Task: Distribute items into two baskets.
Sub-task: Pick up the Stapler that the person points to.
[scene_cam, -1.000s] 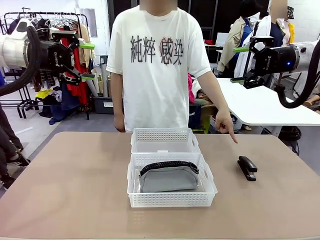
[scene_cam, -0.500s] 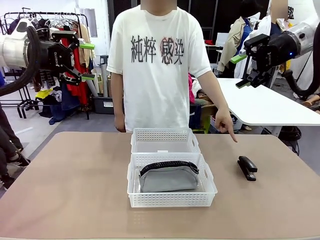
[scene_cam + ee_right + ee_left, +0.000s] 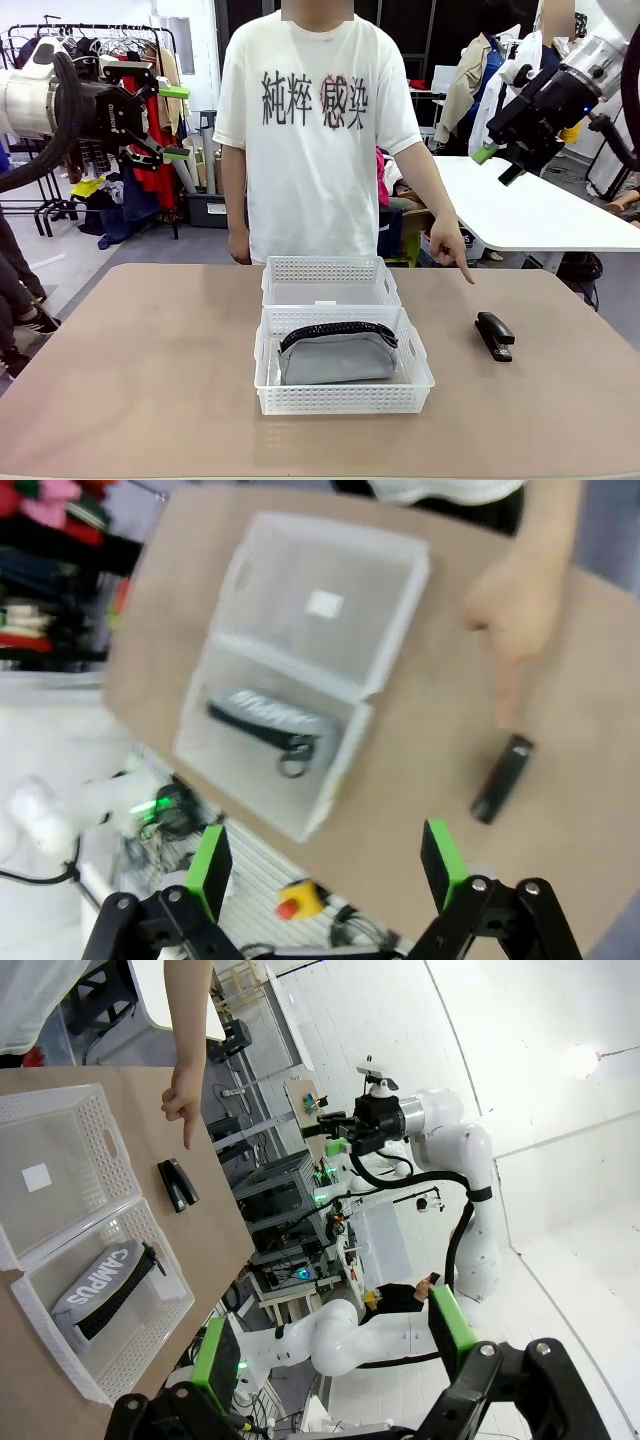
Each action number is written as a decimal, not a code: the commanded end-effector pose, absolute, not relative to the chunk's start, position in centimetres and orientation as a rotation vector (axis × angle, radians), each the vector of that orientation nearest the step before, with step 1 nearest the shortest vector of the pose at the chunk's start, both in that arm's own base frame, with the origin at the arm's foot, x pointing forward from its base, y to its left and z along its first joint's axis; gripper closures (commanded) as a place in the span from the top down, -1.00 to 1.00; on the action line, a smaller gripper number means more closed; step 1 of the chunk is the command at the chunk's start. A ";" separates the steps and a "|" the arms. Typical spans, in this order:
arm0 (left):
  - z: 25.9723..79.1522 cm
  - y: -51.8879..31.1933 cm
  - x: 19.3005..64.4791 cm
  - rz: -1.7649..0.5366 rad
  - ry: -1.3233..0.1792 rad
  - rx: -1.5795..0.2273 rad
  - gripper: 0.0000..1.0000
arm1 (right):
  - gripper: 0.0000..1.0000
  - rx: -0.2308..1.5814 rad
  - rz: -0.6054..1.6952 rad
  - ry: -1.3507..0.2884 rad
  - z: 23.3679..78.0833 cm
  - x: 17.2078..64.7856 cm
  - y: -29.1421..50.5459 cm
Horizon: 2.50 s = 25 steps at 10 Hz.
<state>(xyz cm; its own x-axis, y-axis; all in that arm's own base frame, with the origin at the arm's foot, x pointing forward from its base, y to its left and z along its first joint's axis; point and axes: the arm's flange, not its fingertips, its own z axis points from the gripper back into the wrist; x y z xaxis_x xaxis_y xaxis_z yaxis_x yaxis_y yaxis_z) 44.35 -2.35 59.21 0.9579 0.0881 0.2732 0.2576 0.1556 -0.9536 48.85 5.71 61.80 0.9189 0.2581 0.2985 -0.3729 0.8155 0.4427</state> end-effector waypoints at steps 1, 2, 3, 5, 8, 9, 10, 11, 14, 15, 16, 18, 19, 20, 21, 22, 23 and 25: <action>59.3 -2.2 44.2 -0.128 -0.289 -1.432 1.00 | 1.00 0.370 0.321 -0.290 59.8 47.8 6.0; 59.3 -2.2 44.2 -0.128 -0.289 -1.432 1.00 | 1.00 0.290 0.316 -0.283 59.4 47.8 5.8; 59.3 -2.2 44.2 -0.128 -0.289 -1.432 1.00 | 1.00 0.239 0.307 -0.276 58.8 48.1 5.6; 59.3 -2.2 44.2 -0.128 -0.289 -1.432 1.00 | 1.00 0.212 0.304 -0.281 59.0 48.3 5.5; 59.3 -2.2 44.2 -0.128 -0.289 -1.432 1.00 | 1.00 0.262 0.343 -0.275 58.7 48.7 4.8; 59.3 -2.2 44.2 -0.128 -0.289 -1.432 1.00 | 1.00 0.262 0.343 -0.275 58.7 48.7 4.8; 59.3 -2.2 44.2 -0.128 -0.289 -1.432 1.00 | 1.00 0.245 0.340 -0.270 58.5 48.6 4.8; 59.3 -2.2 44.2 -0.128 -0.289 -1.432 1.00 | 1.00 0.156 0.381 -0.184 55.8 48.7 5.4; 59.3 -2.2 44.2 -0.128 -0.289 -1.432 1.00 | 1.00 -0.044 0.240 -0.051 50.9 49.9 5.3; 59.3 -2.2 44.2 -0.128 -0.289 -1.432 1.00 | 1.00 -0.079 0.164 -0.071 49.8 50.2 5.6; 59.3 -2.2 44.2 -0.128 -0.289 -1.432 1.00 | 1.00 -0.088 0.088 -0.091 48.4 50.4 6.1; 59.3 -2.2 44.2 -0.128 -0.289 -1.432 1.00 | 1.00 -0.079 0.117 -0.064 46.3 50.6 6.3; 59.3 -2.2 44.2 -0.128 -0.289 -1.432 1.00 | 1.00 -0.086 0.120 -0.059 45.5 50.9 6.3; 59.3 -2.2 44.2 -0.128 -0.289 -1.432 1.00 | 1.00 -0.081 0.118 -0.047 44.6 51.2 6.5; 59.3 -2.2 44.2 -0.128 -0.289 -1.432 1.00 | 1.00 -0.088 0.114 -0.022 43.5 51.4 6.3; 59.3 -2.2 44.2 -0.128 -0.289 -1.432 1.00 | 1.00 -0.087 0.140 0.008 42.6 51.5 6.1; 59.3 -2.2 44.2 -0.128 -0.289 -1.432 1.00 | 1.00 -0.078 0.124 0.018 41.5 51.4 6.2; 59.3 -2.2 44.2 -0.128 -0.289 -1.432 1.00 | 1.00 -0.093 0.026 -0.075 40.8 51.4 6.7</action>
<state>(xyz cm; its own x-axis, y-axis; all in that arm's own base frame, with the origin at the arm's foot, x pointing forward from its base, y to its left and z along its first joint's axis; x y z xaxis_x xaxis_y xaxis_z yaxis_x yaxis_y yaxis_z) 44.35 -2.35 59.19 0.9581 0.0880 0.2726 0.2571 0.1553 -0.9538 51.83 6.29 41.05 0.9953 0.0965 -0.0023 -0.0965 0.9939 -0.0534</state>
